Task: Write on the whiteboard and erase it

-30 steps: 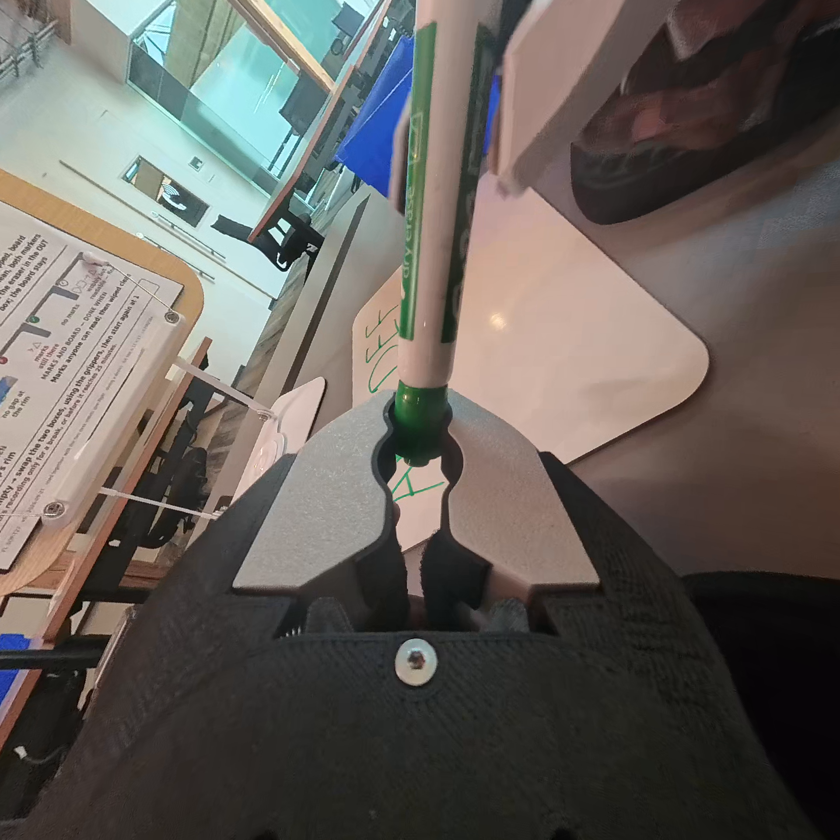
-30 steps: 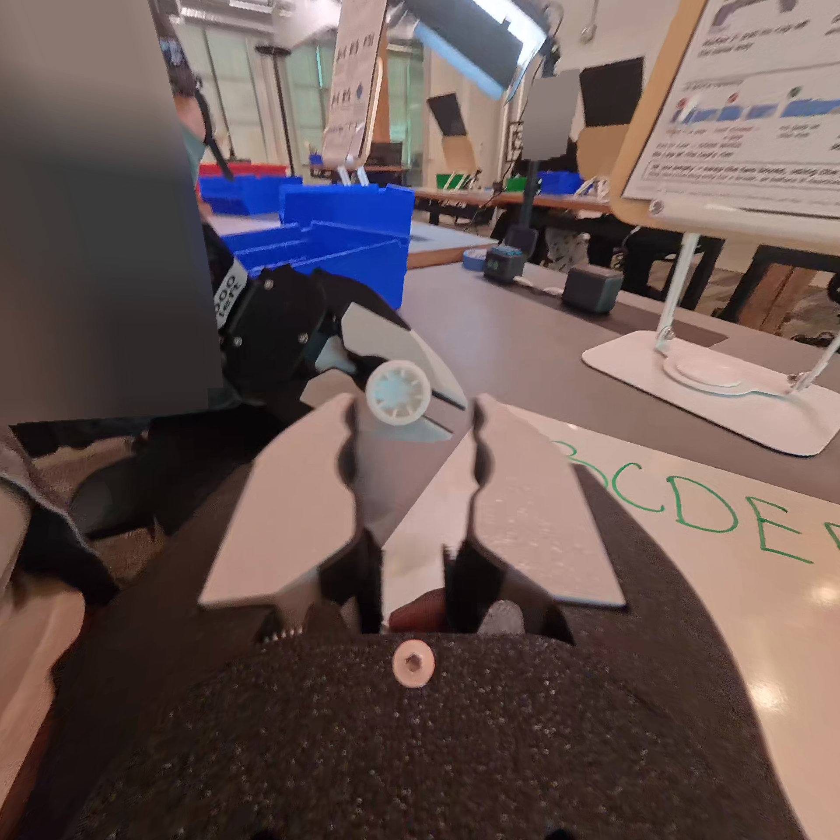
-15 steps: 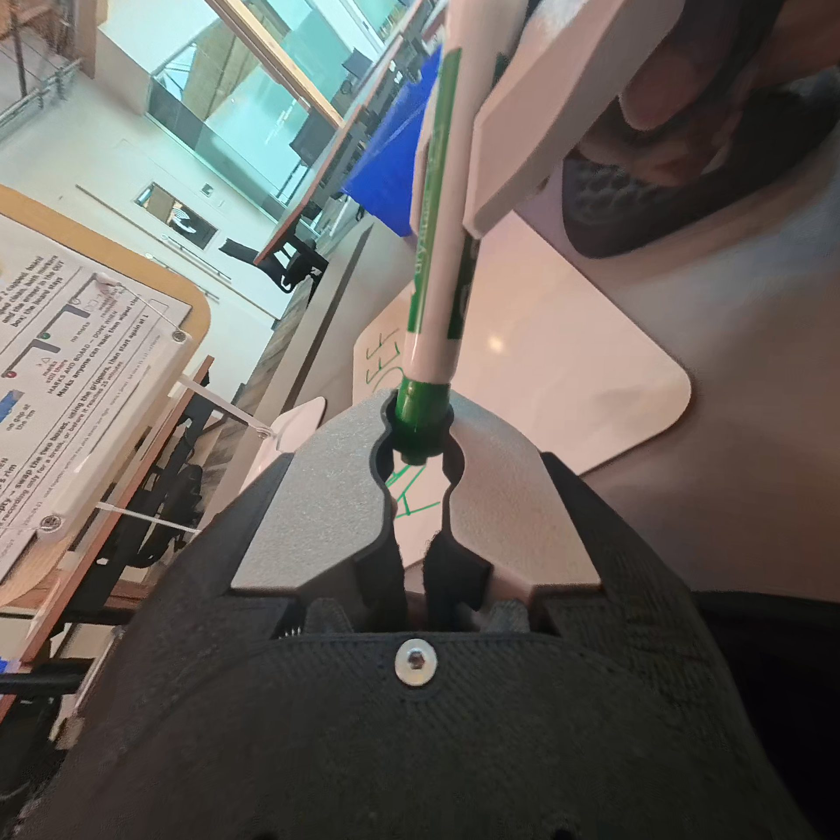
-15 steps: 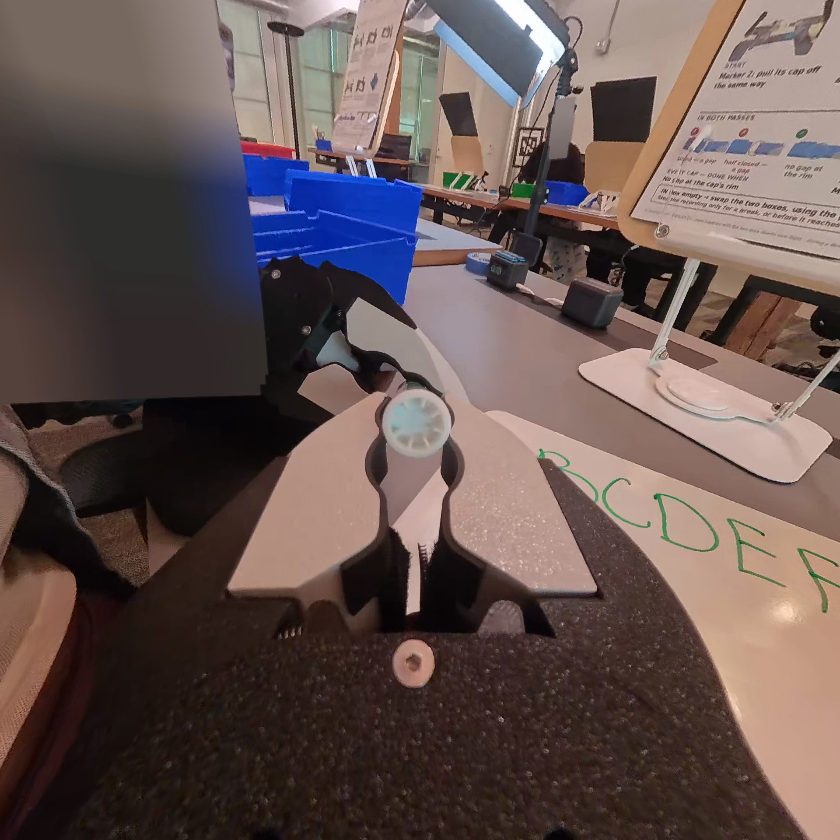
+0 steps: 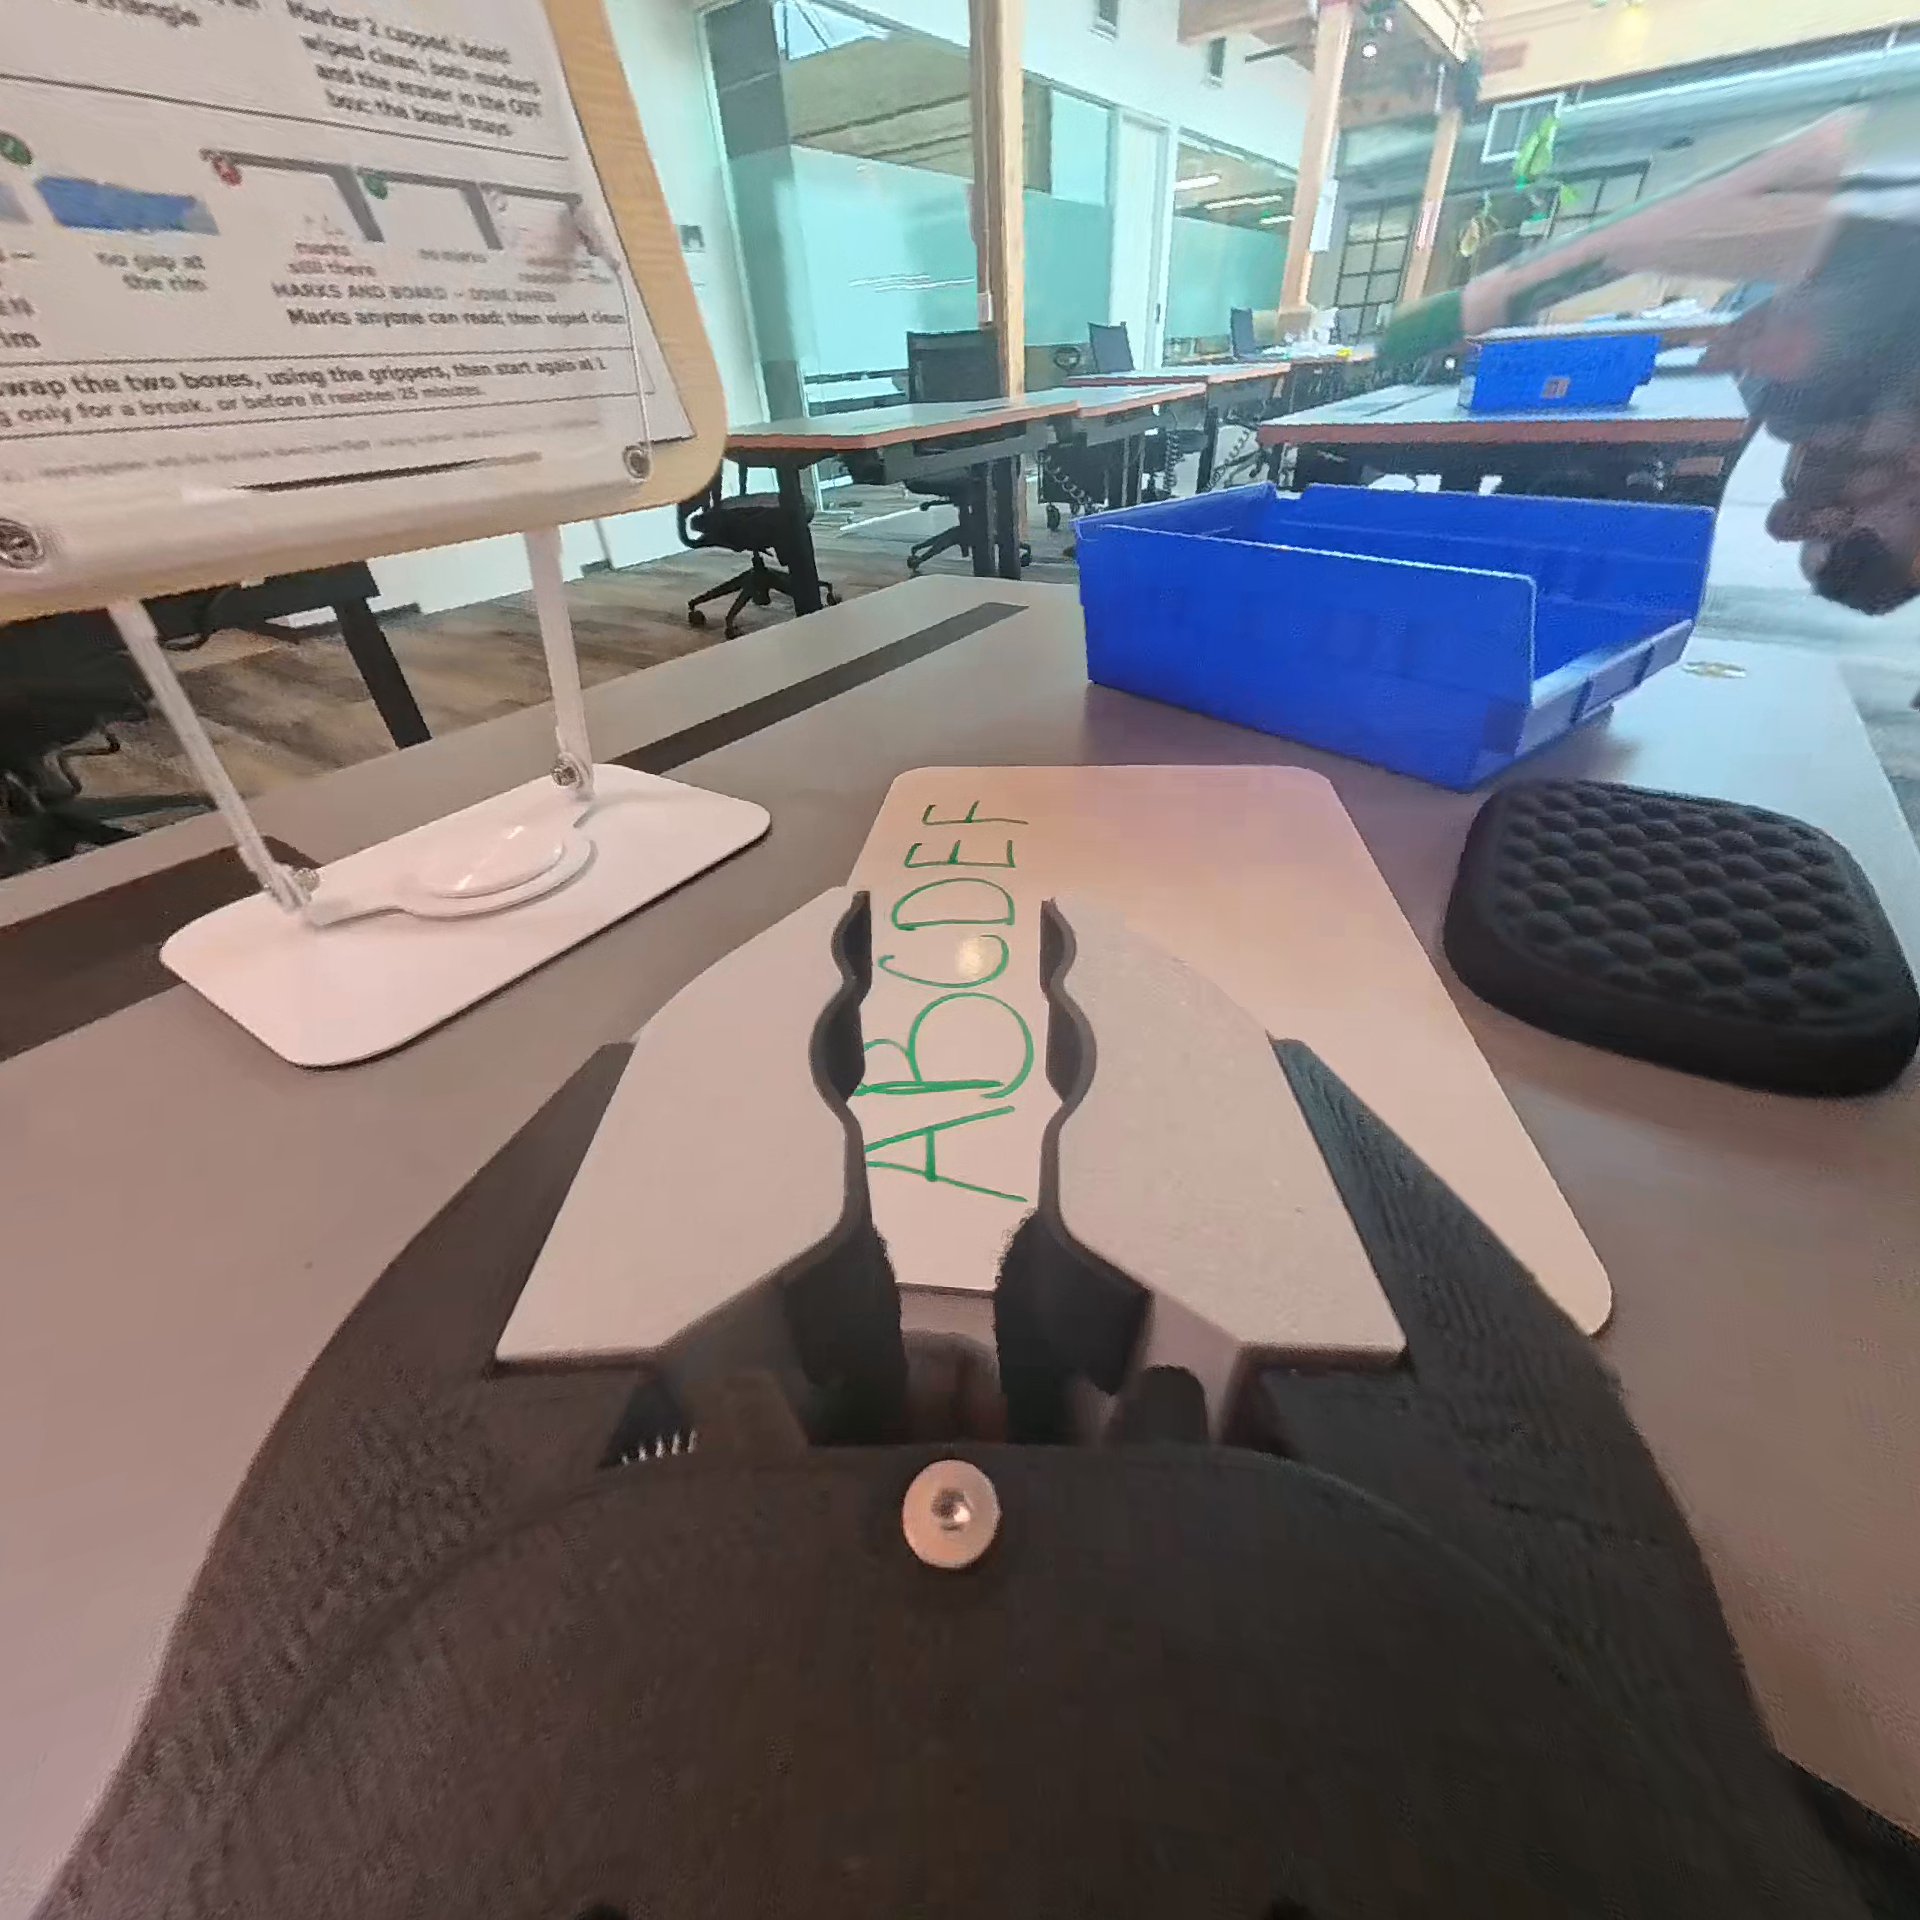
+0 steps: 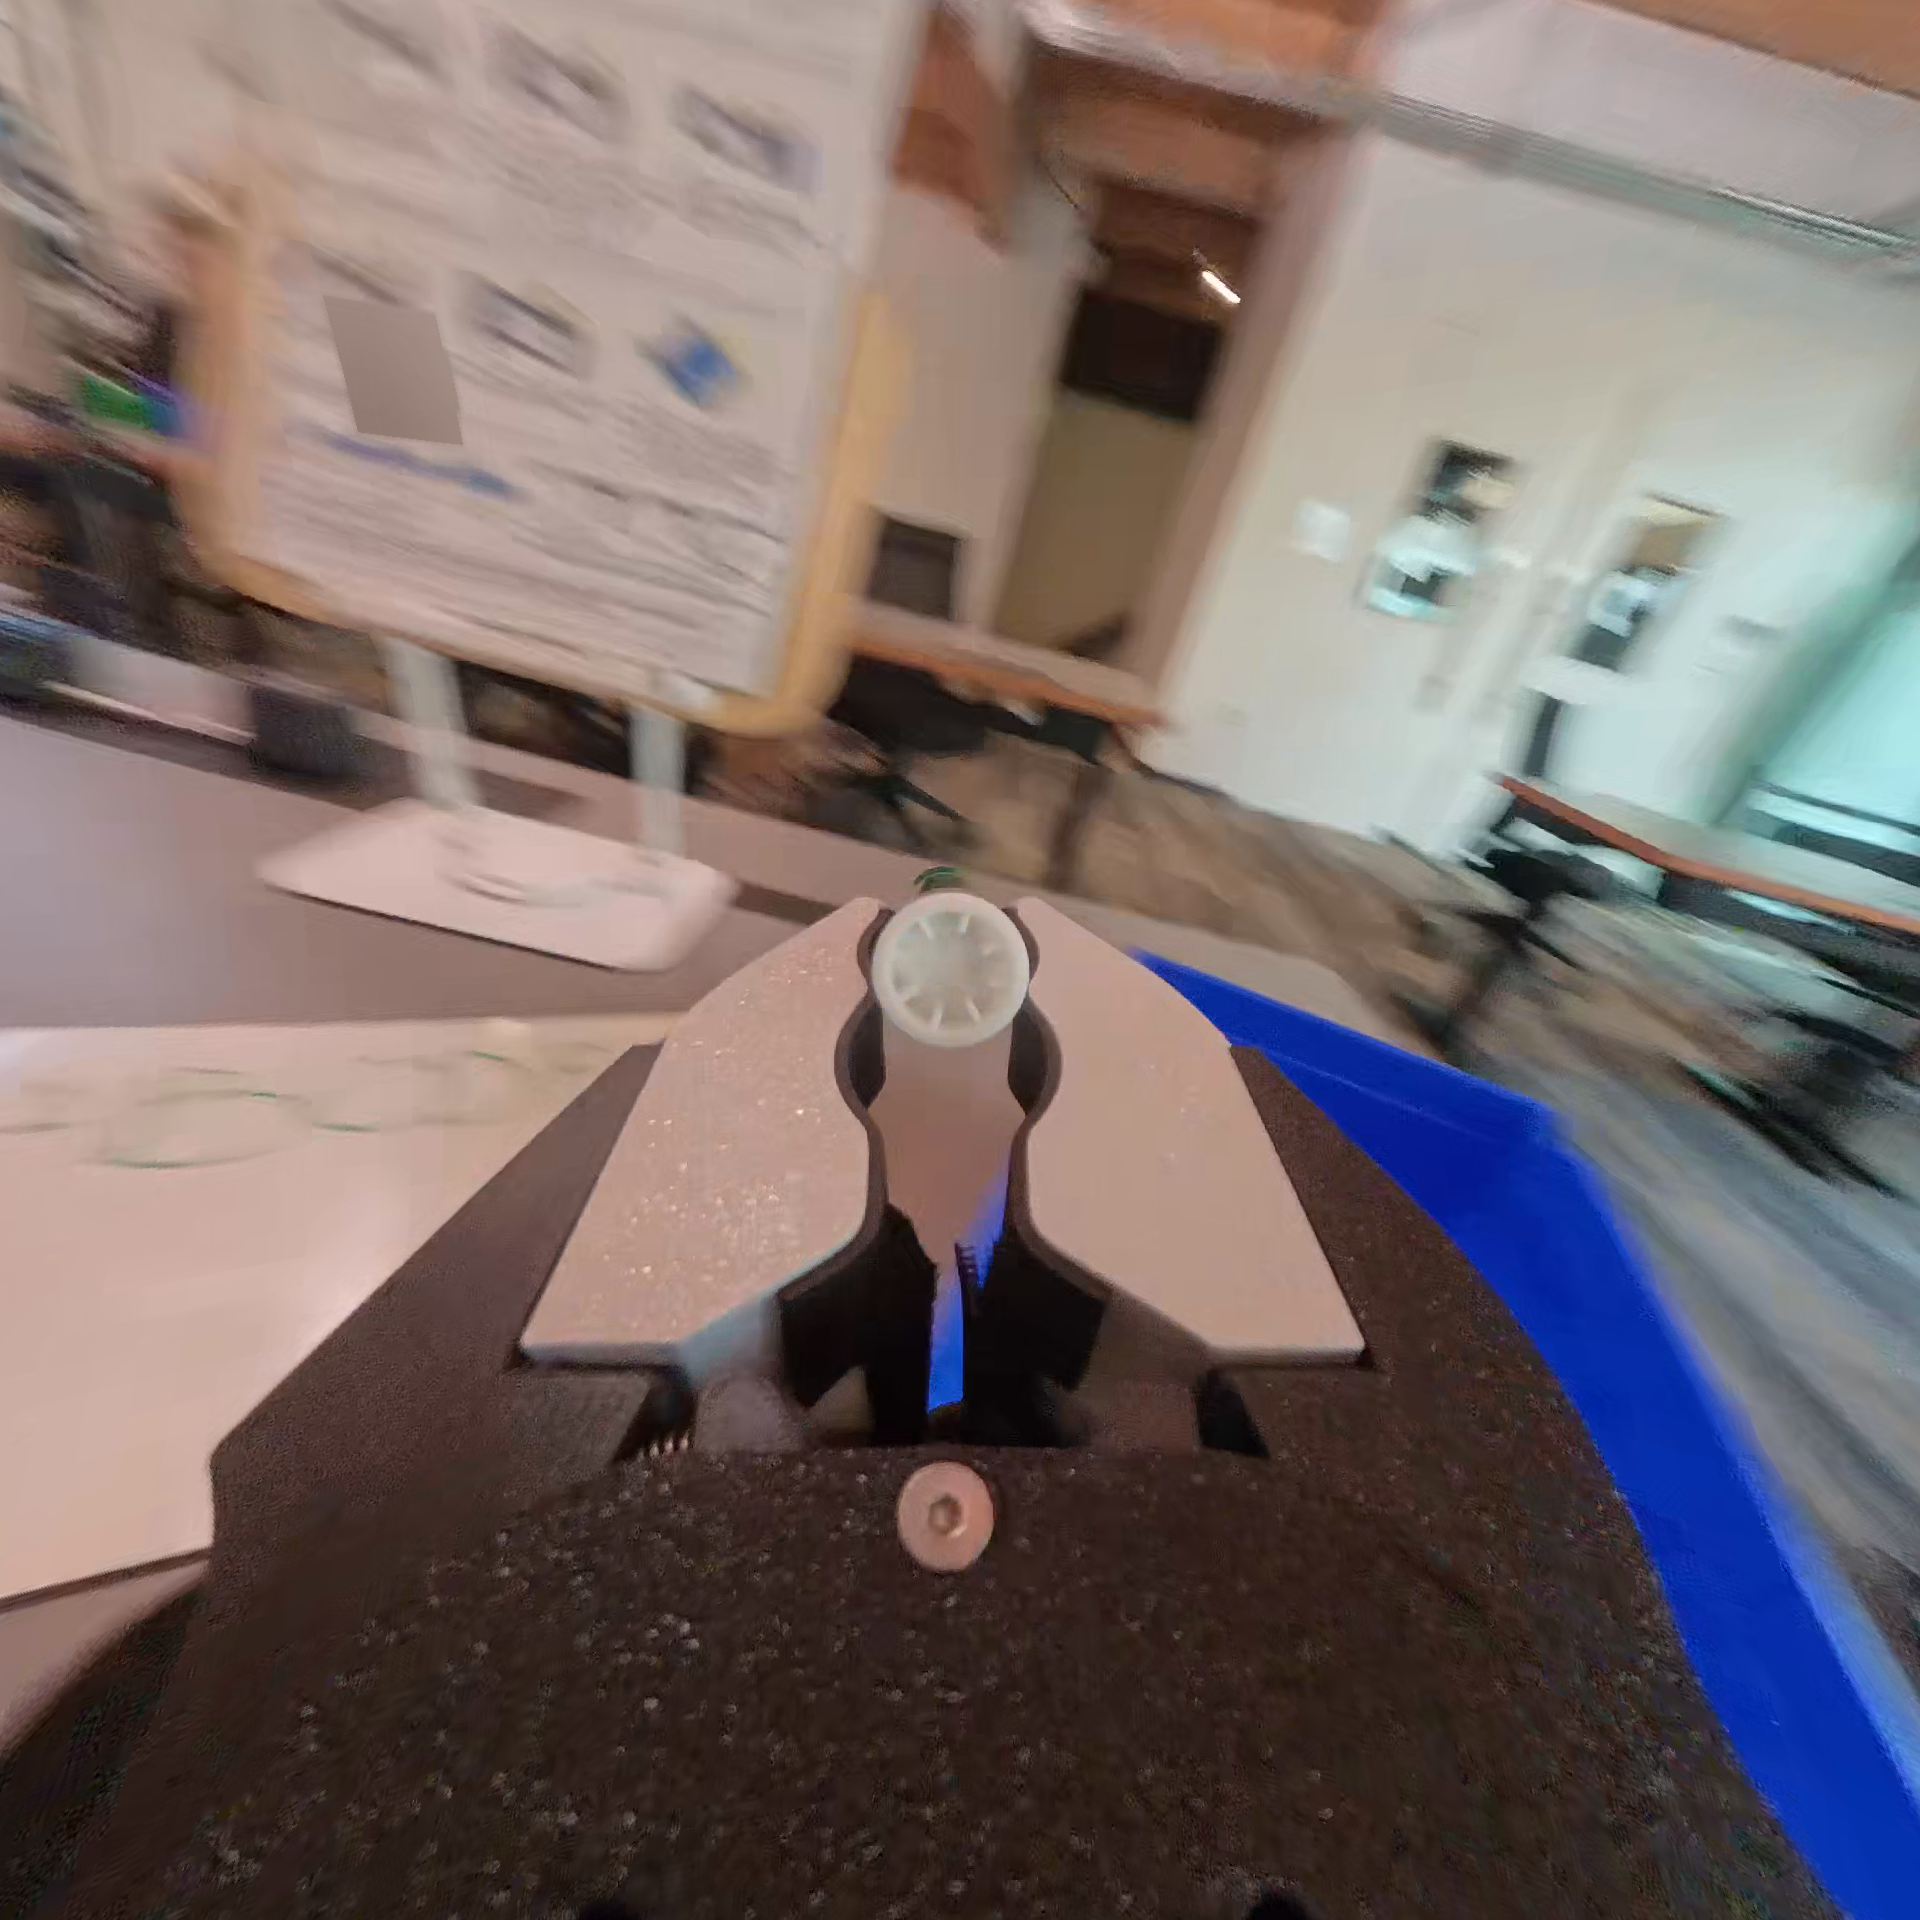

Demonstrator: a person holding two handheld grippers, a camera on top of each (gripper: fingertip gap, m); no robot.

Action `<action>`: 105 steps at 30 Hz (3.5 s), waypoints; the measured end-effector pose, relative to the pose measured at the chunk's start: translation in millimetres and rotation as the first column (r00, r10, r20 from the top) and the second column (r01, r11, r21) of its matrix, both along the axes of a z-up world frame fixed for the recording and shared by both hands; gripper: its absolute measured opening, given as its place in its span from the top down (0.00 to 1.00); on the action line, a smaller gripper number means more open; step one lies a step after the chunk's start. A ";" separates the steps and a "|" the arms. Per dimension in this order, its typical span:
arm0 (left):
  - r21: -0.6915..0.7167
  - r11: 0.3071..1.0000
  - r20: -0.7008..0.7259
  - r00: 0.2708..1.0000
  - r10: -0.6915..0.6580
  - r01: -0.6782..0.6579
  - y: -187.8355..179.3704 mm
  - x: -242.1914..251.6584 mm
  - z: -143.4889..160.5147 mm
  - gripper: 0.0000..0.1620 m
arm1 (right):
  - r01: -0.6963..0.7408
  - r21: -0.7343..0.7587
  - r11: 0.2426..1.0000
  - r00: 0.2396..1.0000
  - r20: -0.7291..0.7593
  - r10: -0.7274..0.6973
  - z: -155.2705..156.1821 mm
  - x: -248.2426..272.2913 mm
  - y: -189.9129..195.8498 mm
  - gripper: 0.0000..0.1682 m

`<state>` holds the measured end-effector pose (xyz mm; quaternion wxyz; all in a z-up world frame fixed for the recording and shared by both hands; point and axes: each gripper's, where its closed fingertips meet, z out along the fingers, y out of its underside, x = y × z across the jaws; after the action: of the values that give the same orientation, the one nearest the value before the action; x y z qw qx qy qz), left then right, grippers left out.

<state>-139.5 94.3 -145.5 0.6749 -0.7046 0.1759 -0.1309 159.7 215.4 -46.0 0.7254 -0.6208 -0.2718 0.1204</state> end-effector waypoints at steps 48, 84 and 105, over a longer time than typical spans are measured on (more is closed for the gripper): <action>-0.687 0.646 -0.492 0.868 -0.075 -0.334 -199.5 -230.2 -68.3 0.49 | -0.195 -0.055 0.979 0.956 -0.235 0.177 28.4 32.3 -30.4 0.59; -0.355 0.928 -0.654 0.681 -0.330 0.109 -87.4 21.8 8.5 0.67 | -0.764 -0.450 0.463 0.233 0.476 0.848 -77.3 -269.1 -202.2 0.68; -0.638 0.768 -0.237 0.937 -0.256 0.049 -21.3 22.5 -103.6 1.00 | -0.472 -0.742 0.476 0.419 0.286 0.862 -178.8 -224.5 -118.4 0.62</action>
<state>-117.0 73.0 -249.1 0.3546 -0.8822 0.2837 -0.1242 -64.8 97.0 -224.8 0.2512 -0.6275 -0.6851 0.2715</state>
